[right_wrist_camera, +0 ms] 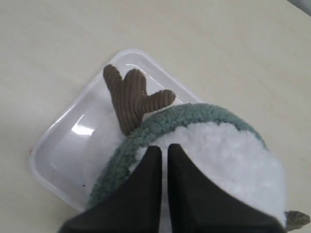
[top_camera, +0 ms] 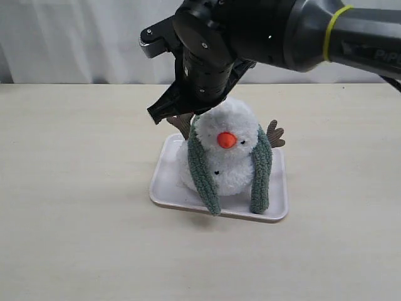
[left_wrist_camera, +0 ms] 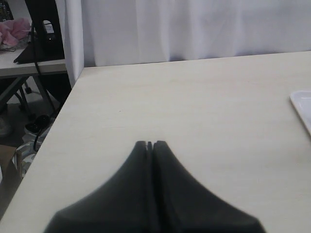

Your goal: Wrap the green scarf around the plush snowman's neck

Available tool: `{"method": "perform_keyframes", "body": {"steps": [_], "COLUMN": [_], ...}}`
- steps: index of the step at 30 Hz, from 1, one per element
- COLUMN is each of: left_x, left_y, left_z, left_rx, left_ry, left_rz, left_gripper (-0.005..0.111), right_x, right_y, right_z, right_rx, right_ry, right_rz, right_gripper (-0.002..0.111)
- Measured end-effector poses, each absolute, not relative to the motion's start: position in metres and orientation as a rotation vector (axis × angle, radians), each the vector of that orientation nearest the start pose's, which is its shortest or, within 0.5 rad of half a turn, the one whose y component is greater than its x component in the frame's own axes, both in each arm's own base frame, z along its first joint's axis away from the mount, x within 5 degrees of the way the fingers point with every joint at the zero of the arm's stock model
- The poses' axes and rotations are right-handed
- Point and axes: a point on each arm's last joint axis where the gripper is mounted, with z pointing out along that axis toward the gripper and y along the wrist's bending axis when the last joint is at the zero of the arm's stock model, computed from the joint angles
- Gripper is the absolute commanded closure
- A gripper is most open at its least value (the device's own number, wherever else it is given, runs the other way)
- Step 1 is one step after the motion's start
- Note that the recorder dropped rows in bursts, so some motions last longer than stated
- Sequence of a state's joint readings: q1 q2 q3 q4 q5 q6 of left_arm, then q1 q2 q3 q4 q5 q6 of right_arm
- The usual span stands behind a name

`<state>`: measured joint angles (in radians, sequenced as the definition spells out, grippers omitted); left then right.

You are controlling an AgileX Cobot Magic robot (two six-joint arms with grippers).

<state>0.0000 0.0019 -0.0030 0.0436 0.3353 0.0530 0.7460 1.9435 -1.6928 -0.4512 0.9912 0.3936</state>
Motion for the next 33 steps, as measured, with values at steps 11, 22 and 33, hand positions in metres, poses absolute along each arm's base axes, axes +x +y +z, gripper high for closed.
{"method": "perform_keyframes", "body": {"steps": [11,22,33], "left_x": [0.054,0.054,0.054], "left_y": [0.001,0.001,0.001], "left_z": [0.184,0.184,0.184], "left_rx": [0.075,0.075,0.075], "left_ry": [1.817,1.817,1.817], "left_rz": [0.08,0.08,0.08], "left_gripper": [0.107,0.107,0.107], "right_x": [0.354,0.353,0.344], "right_y": [0.276,0.28,0.273], "right_z": [0.235,0.226,0.253], "right_rx": [-0.686,-0.678,-0.638], "right_ry": [2.518,2.552,2.554], "right_rz": [-0.199,-0.165,-0.124], "right_gripper": [0.104,0.104,0.079]}}
